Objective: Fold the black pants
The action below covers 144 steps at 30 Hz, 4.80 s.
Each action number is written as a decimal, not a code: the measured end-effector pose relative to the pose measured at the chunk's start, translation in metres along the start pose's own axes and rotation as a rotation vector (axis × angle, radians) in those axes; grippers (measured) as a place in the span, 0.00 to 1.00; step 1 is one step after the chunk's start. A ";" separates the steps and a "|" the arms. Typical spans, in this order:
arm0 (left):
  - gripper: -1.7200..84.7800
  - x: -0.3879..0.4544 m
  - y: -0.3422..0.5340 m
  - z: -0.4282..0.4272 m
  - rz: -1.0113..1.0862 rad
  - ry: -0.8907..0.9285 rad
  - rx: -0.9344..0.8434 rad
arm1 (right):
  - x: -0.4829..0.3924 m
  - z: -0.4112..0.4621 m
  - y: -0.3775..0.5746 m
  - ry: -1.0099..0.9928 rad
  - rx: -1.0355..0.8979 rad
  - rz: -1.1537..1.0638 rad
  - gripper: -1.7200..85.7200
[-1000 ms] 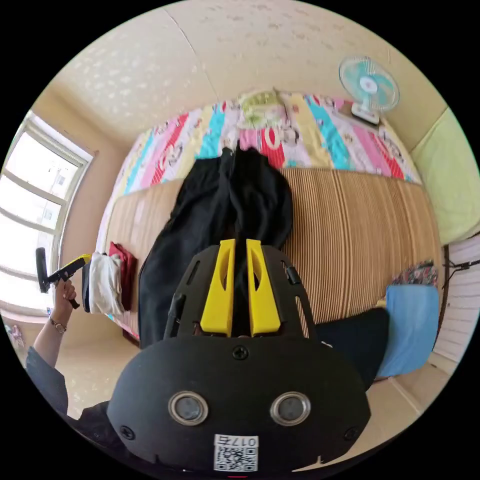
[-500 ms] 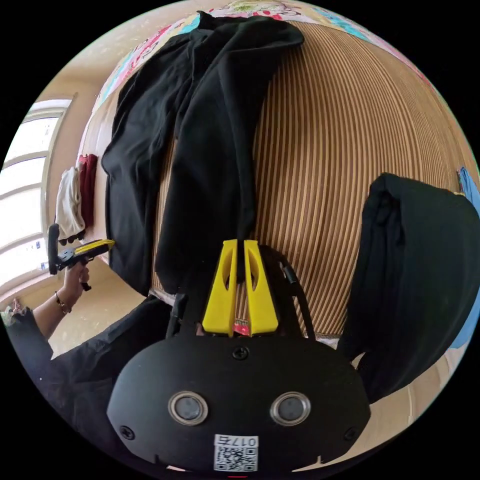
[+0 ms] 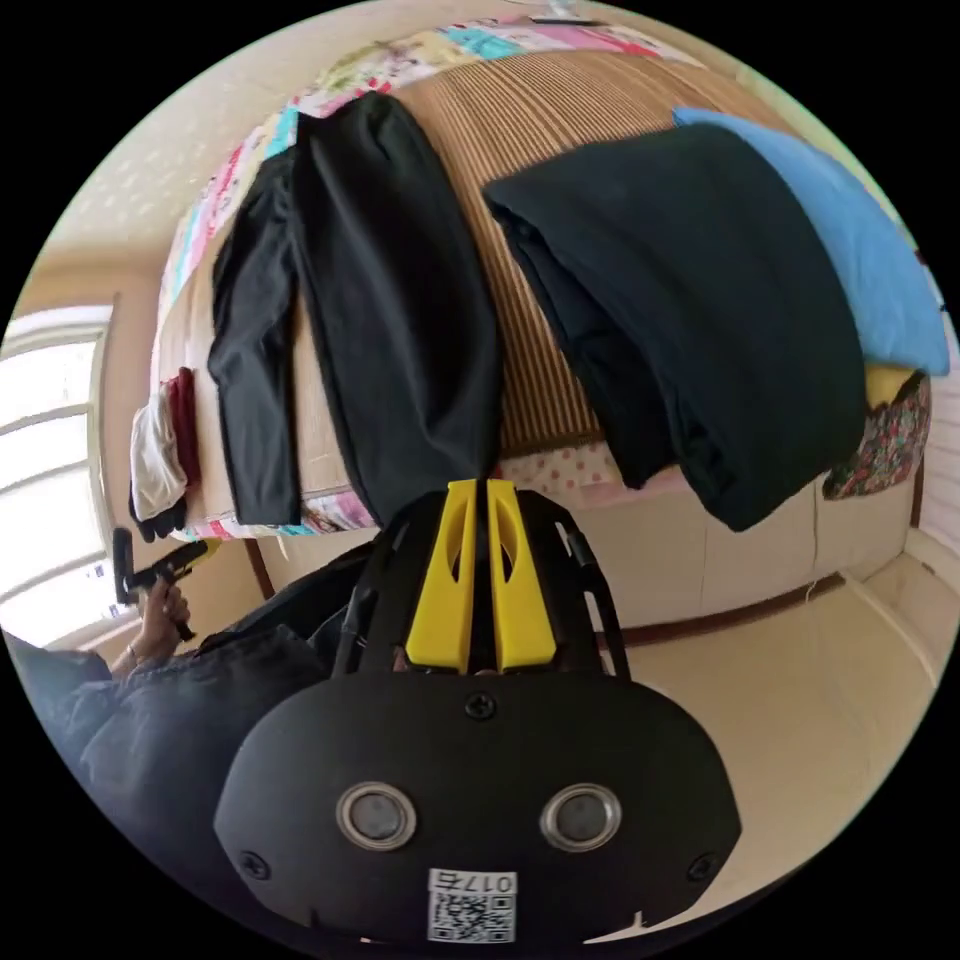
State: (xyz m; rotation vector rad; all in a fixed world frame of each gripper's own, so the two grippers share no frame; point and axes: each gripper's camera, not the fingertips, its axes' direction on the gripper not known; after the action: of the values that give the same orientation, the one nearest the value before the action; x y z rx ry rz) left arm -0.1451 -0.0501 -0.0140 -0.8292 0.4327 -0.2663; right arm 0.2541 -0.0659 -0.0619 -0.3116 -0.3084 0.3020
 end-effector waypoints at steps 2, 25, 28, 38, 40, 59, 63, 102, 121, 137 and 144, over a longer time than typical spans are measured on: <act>0.14 0.045 -0.031 -0.006 0.139 0.119 0.018 | -0.044 -0.039 -0.002 -0.052 0.077 -0.225 0.04; 0.02 0.111 -0.090 0.023 0.405 0.552 -0.222 | 0.119 0.039 -0.359 -0.493 0.006 0.020 0.17; 0.01 0.090 -0.087 0.019 0.430 0.643 -0.189 | 0.137 0.081 -0.397 -0.554 0.082 0.256 0.16; 0.02 -0.053 -0.081 -0.007 0.247 1.200 0.046 | -0.017 0.043 -0.412 -0.637 0.382 -0.034 0.04; 0.02 -0.080 -0.078 -0.021 0.215 1.212 0.116 | -0.062 0.055 -0.417 -0.755 0.370 -0.062 0.04; 0.16 -0.208 -0.101 -0.073 0.094 0.510 0.024 | -0.096 0.191 -0.065 -0.150 -0.008 -0.114 0.11; 0.14 -0.172 -0.127 -0.034 0.202 0.471 -0.169 | -0.090 0.235 0.013 -0.149 -0.139 -0.120 0.12; 0.17 -0.150 -0.097 -0.048 0.072 0.436 0.063 | -0.008 0.176 0.016 -0.521 -0.129 0.078 0.15; 0.06 -0.051 -0.039 -0.208 0.601 0.976 0.171 | -0.052 -0.109 0.071 -1.263 0.223 -0.521 0.03; 0.07 0.128 -0.075 -0.379 0.712 0.639 0.444 | -0.174 -0.321 -0.025 -0.496 0.519 -0.578 0.03; 0.07 0.099 -0.129 -0.301 0.641 0.498 0.349 | -0.176 -0.220 -0.041 -0.491 0.439 -0.454 0.04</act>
State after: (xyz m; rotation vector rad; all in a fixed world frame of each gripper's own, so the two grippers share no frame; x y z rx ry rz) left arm -0.2072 -0.3687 -0.1222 -0.2434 1.0572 0.0577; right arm 0.1783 -0.2178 -0.2905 0.2744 -0.7669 -0.0131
